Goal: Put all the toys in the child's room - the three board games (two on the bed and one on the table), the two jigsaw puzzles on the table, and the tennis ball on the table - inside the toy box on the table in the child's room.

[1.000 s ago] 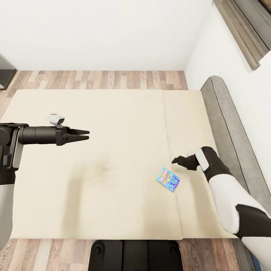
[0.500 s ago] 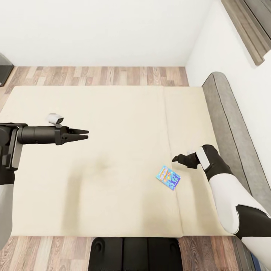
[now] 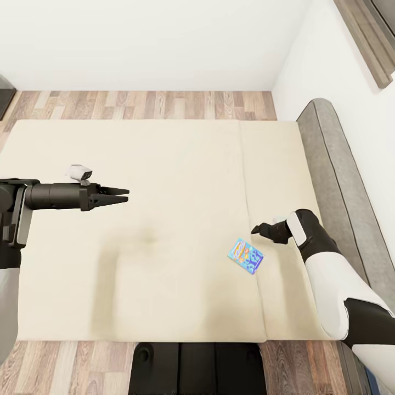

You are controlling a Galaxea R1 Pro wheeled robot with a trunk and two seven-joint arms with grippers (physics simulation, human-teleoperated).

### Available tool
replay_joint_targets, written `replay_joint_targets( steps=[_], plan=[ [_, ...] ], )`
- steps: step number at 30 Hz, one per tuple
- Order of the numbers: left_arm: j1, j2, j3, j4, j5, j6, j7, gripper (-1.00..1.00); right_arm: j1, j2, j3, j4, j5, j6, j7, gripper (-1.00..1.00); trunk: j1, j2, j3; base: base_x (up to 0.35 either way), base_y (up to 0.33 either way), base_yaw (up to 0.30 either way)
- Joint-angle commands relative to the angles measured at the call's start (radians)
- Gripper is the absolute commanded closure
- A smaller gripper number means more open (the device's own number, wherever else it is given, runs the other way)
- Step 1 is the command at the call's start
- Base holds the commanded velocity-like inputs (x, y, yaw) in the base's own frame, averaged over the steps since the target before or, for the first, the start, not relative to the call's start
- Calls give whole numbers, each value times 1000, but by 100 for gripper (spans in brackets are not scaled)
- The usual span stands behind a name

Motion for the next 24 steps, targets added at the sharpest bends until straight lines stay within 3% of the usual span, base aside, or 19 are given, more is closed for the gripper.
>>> replay_joint_targets(
  steps=[1,24],
  plan=[
    [-1,0,0,0,0,11,-4,-100,-1,0,-2,-1,-5,4,-3,-100,0,-2,-3,0,0,0],
    [-1,1,-1,0,0,11,-4,-100,-2,-7,-2,-2,-14,5,-1,-100,0,-2,-40,0,0,0]
  ],
)
